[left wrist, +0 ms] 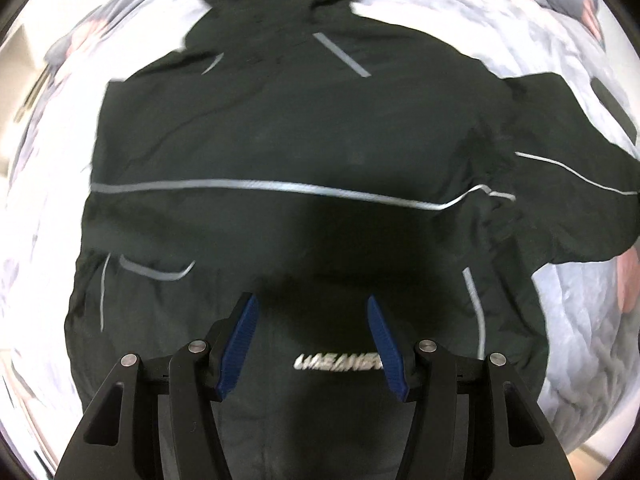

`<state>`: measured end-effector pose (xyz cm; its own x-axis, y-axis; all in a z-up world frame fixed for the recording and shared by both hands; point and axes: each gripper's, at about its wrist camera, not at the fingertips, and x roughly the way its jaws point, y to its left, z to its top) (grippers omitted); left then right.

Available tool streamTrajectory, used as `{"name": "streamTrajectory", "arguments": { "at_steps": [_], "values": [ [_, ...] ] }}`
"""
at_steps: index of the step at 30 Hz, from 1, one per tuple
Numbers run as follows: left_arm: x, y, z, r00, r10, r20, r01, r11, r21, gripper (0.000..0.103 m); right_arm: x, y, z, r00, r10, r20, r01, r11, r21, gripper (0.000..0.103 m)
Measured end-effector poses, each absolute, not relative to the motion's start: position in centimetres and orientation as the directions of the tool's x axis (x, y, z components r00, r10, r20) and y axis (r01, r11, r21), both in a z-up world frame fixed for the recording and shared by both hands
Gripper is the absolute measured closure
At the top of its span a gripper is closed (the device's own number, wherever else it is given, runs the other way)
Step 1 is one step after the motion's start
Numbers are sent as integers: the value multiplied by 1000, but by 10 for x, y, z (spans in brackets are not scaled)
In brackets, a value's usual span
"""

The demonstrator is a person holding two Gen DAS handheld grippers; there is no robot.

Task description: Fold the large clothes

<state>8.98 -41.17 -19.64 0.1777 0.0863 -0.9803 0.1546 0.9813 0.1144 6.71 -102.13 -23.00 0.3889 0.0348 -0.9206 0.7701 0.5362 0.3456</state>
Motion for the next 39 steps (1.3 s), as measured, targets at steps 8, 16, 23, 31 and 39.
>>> {"name": "streamTrajectory", "arguments": {
  "at_steps": [8, 16, 23, 31, 39],
  "values": [
    [125, -481, -197, 231, 6, -973, 293, 953, 76, 44, 71, -998, -194, 470, 18, -883, 677, 635, 373, 83],
    [169, -509, -253, 132, -57, -990, 279, 960, -18, 42, 36, -987, -204, 356, -88, -931, 752, 618, 229, 85],
    [179, -494, -241, 133, -126, -983, 271, 959, -87, 39, 66, -972, -213, 224, -124, -967, 720, 690, 78, 87],
    [149, -422, -188, 222, -196, -955, 233, 962, -143, 39, 73, -897, -107, 437, -121, -891, 559, 813, 164, 88],
    [100, -307, -147, 323, -226, -919, 116, 973, -199, 39, 98, -724, -38, 534, -24, -845, 261, 956, 137, 88]
  ]
}}
